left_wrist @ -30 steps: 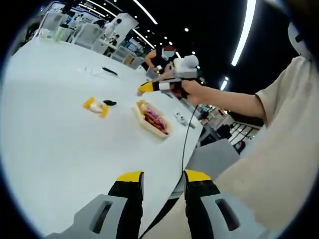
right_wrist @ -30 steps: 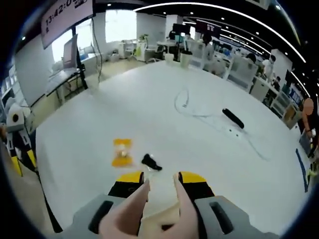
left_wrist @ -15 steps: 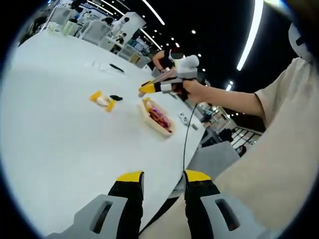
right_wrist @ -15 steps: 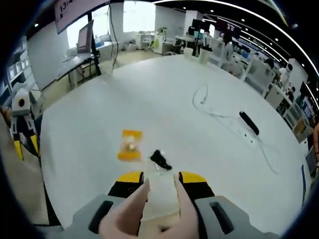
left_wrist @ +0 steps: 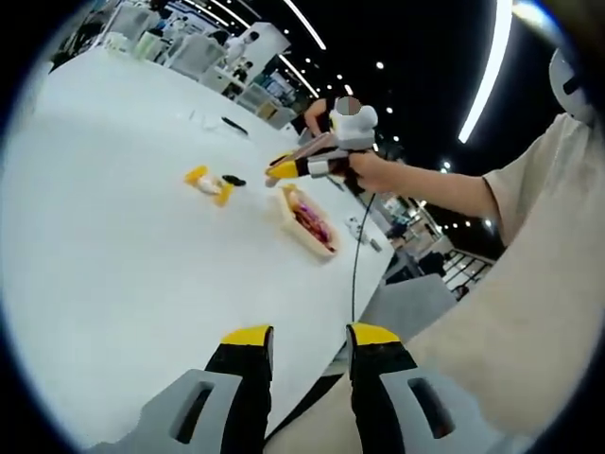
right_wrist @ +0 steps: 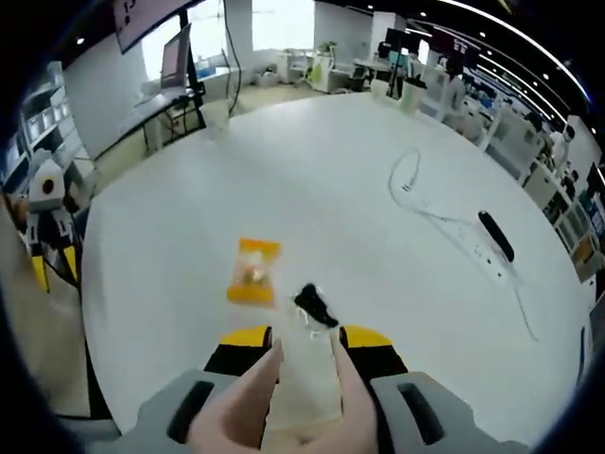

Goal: Place the target food into the container with the food tongs after gripping and lifting it, then release it inside without dropping or visibly crushing the food.

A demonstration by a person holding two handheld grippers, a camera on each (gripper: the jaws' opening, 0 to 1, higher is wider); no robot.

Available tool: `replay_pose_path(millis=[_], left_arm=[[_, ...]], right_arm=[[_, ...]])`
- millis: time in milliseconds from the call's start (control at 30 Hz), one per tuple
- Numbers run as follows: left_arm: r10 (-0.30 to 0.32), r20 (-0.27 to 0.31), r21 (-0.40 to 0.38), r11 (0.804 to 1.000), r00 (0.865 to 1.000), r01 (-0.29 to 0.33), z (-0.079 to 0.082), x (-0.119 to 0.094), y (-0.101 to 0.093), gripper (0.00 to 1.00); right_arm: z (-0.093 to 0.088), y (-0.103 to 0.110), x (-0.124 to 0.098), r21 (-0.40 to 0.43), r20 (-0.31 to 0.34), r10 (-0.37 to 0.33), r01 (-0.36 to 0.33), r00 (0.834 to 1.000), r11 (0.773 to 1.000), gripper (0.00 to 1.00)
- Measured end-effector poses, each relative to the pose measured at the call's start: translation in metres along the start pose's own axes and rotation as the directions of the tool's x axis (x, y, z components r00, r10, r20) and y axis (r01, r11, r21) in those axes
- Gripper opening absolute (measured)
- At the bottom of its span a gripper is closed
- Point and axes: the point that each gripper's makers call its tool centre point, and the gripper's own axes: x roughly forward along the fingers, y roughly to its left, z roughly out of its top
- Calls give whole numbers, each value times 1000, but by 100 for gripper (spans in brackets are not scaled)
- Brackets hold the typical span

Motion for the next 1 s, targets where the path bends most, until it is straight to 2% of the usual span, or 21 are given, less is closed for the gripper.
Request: replay_pose_path(millis=[133, 633, 800, 1000], left_arm=[[7, 11, -14, 1000, 1000, -7, 2, 0, 2, 30], [18, 22, -51, 999, 1000, -17, -3, -2, 5, 30], [19, 24, -60, 998, 1000, -18, -3, -1, 6, 30], [19, 35, -69, 998, 999, -17, 2, -1, 8, 30]], right_arm=[[2, -2, 6, -1, 3, 5, -5, 1000, 1000, 28], [3, -4, 26, -87, -35, 27, -30, 999, 996, 29], [4, -6, 31, -87, -43, 32, -36, 999, 996, 28], [6, -2, 40, -142, -70, 41, -50, 997, 989, 28]])
